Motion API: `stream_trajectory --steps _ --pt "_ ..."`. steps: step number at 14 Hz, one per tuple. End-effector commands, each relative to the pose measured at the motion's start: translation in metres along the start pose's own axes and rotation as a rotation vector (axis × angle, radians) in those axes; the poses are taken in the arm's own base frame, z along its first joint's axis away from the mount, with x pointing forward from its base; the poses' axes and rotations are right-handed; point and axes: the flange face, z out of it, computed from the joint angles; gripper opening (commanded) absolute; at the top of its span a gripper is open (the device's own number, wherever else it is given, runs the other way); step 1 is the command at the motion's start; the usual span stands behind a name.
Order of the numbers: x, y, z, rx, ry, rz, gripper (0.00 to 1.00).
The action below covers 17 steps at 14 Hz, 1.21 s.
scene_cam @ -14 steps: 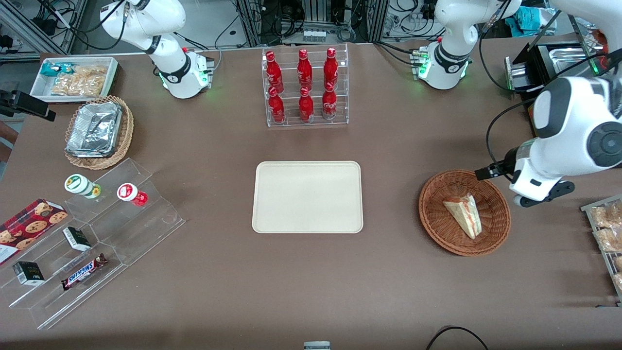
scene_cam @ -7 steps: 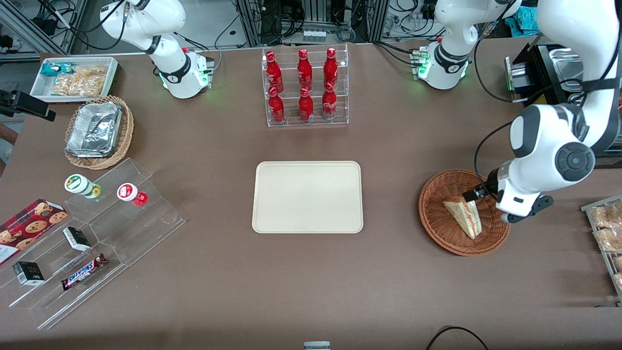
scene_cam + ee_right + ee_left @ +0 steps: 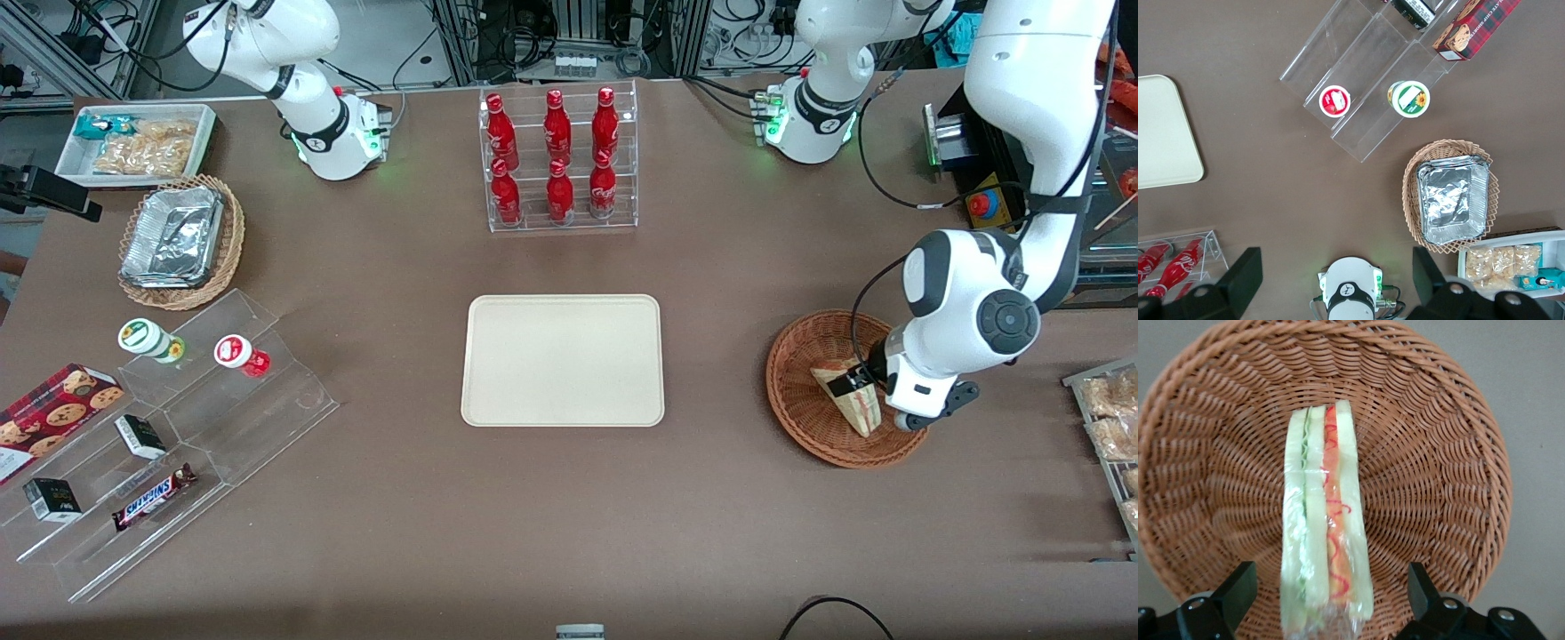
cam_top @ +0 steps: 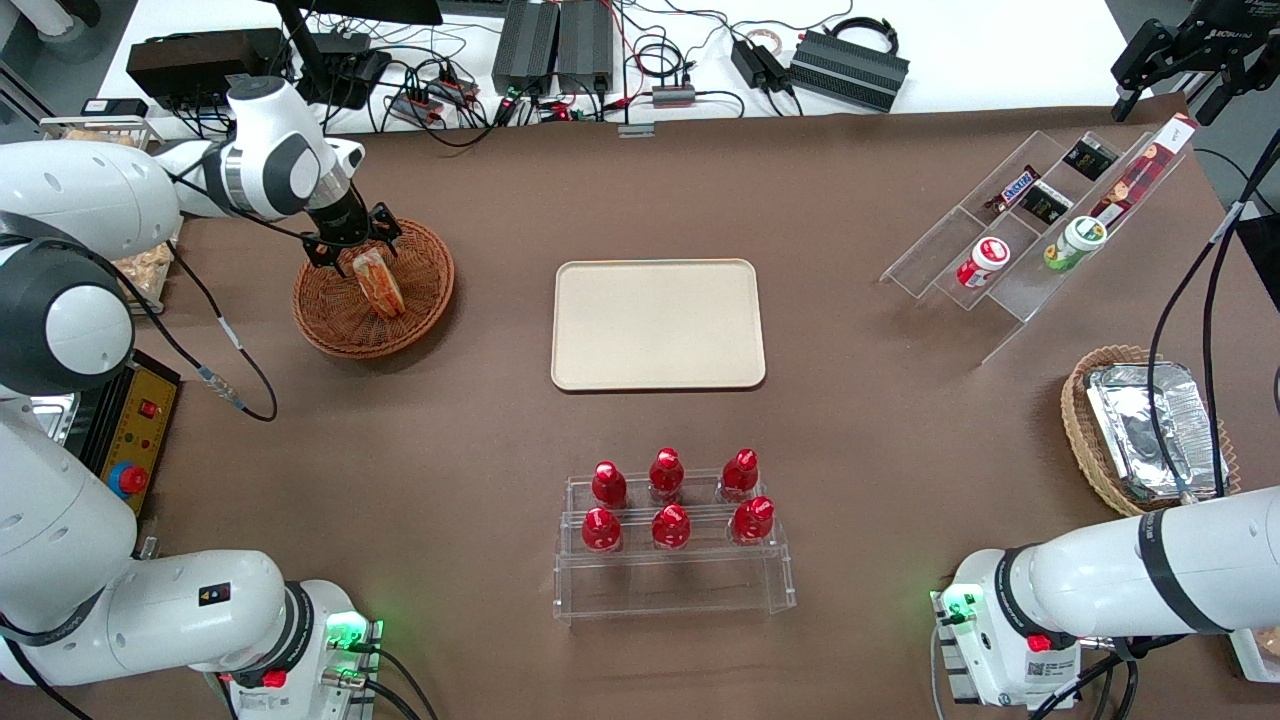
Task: Place sandwich from basket to tray
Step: 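Close the left gripper on the wrapped sandwich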
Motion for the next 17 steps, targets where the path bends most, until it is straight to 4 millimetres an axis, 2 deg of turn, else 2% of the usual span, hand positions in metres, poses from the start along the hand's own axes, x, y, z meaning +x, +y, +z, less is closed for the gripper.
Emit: stream_trajectory --steps 1,3,4,7,9,11,13,14,17 --pt "-0.005 0.000 0.013 -0.015 0.010 -0.017 1.00" --pt "-0.007 -0.001 0.020 -0.010 -0.001 -0.016 0.97" --pt "-0.006 0.000 0.022 -0.009 -0.004 -0.016 0.91" --pt "-0.007 -0.001 0.025 -0.004 -0.010 -0.011 0.54" --pt "-0.007 -0.001 0.025 0.004 -0.005 0.011 0.46" --pt "-0.007 0.000 0.021 0.002 0.001 0.013 0.30" --pt "-0.007 0.003 0.011 -0.003 0.012 0.017 0.20" --pt "-0.010 0.008 0.001 -0.004 0.023 0.025 0.17" --pt "-0.040 0.057 -0.038 0.032 0.006 0.105 0.15"
